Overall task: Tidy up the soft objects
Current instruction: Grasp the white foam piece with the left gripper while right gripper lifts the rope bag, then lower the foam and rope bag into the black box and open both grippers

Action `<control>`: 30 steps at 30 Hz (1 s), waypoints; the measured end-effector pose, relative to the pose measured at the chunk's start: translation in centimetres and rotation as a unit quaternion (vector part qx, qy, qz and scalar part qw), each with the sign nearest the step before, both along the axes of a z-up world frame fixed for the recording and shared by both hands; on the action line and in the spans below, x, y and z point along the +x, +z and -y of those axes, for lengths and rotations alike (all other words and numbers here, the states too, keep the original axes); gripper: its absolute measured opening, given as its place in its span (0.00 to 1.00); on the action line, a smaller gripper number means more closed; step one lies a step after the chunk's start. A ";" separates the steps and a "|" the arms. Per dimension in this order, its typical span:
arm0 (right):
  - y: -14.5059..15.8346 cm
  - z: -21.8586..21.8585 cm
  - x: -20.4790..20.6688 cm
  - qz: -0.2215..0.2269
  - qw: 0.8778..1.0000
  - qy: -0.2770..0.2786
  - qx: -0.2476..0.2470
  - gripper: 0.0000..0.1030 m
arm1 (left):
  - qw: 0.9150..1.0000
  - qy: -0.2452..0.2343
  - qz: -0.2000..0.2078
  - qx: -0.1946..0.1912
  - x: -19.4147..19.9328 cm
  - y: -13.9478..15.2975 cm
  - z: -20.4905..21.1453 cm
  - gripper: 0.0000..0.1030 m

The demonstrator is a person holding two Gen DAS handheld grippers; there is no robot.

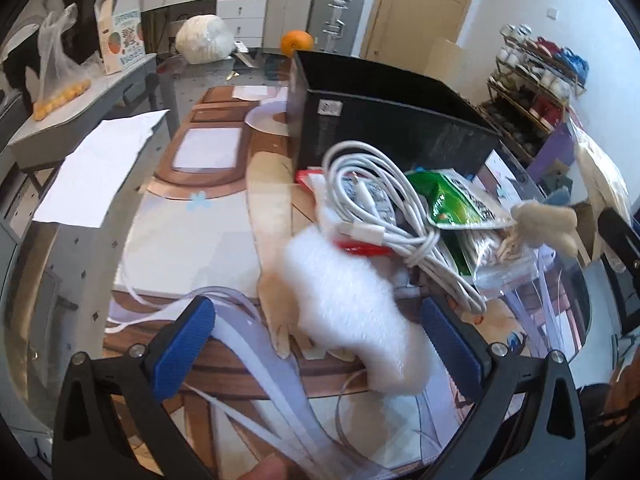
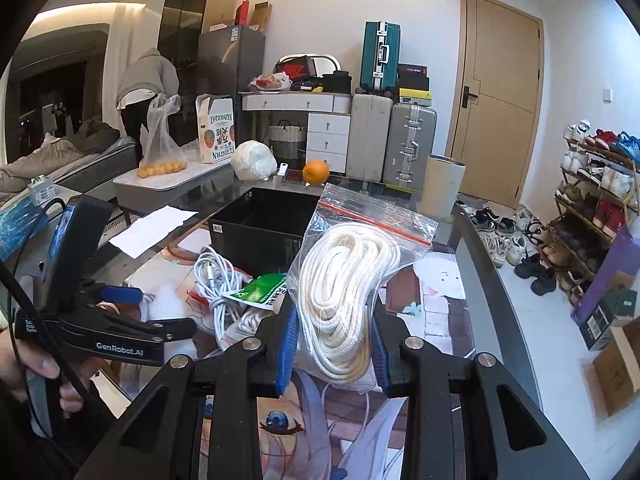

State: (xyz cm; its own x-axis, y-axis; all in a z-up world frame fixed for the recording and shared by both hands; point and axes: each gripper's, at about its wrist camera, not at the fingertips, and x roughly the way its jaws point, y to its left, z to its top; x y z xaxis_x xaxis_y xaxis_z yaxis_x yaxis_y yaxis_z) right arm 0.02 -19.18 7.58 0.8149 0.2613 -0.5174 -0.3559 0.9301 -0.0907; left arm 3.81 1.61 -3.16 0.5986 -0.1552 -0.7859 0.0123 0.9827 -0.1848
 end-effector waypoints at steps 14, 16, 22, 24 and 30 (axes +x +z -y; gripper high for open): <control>-0.2 -0.5 0.1 -0.010 1.000 0.010 0.001 0.31 | 0.999 -0.033 0.016 0.019 0.3 0.3 0.6 0.39; -0.2 -0.6 0.0 -0.009 1.000 0.012 0.002 0.31 | 0.999 -0.036 0.016 0.021 0.0 0.4 0.6 0.38; -0.2 -0.4 -0.1 -0.009 1.000 0.014 0.006 0.31 | 0.997 -0.039 0.059 0.034 -1.9 2.3 0.4 0.38; -0.2 -0.4 -0.2 -0.008 1.000 0.016 0.009 0.31 | 0.995 -0.040 0.085 0.031 -2.8 3.6 0.0 0.38; 0.8 -0.5 -0.5 -0.008 0.999 0.031 0.019 0.31 | 0.988 -0.043 0.148 0.010 -3.8 7.8 -1.0 0.38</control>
State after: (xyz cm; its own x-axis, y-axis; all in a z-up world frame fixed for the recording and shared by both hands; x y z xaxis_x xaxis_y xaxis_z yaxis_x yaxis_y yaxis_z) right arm -0.53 -18.71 8.33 0.7879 0.3310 -0.5193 -0.4147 0.9086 -0.0500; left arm 0.04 2.66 4.66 0.7878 -0.2010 -0.5822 0.1459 0.9793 -0.1405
